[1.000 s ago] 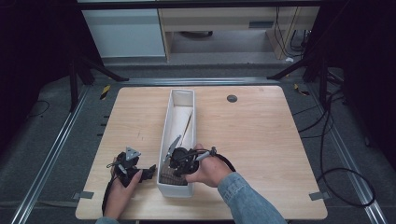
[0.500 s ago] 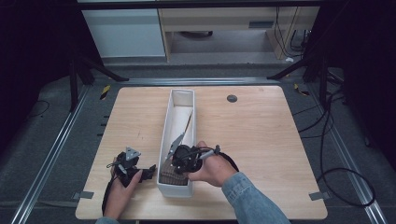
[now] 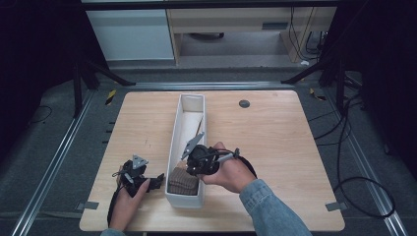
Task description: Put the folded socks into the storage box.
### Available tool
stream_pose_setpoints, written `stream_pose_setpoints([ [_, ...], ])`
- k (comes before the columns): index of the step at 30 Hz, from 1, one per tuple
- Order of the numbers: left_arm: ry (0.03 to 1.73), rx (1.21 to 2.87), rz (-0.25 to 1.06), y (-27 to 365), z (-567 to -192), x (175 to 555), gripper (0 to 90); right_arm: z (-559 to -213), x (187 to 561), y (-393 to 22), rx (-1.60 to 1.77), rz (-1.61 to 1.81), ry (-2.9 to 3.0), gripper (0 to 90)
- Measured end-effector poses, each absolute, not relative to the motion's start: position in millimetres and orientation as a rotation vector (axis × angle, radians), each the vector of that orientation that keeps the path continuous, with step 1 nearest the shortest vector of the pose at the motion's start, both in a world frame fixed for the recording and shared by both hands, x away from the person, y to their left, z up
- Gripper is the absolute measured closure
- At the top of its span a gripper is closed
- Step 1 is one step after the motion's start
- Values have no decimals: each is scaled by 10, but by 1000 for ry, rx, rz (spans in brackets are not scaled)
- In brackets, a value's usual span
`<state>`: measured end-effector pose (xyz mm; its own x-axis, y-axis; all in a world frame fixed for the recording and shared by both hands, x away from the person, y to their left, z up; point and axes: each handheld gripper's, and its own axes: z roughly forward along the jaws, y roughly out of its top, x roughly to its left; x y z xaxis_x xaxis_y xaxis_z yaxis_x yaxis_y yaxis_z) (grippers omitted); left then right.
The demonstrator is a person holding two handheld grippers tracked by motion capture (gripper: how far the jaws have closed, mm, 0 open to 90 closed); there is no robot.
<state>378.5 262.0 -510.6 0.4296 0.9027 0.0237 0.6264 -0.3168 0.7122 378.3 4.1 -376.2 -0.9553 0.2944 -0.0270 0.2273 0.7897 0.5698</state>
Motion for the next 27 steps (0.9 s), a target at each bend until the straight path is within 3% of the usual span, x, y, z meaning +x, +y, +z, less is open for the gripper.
stream_pose_setpoints([
  [15, 1283, 2055, 567, 2620, -5107, 3784, 0, -3660, 3868, -84, 489, 934, 2769, 765],
  [27, 1283, 2055, 567, 2621, -5107, 3783, 0, -3587, 3901, -134, 579, 965, 2635, 360],
])
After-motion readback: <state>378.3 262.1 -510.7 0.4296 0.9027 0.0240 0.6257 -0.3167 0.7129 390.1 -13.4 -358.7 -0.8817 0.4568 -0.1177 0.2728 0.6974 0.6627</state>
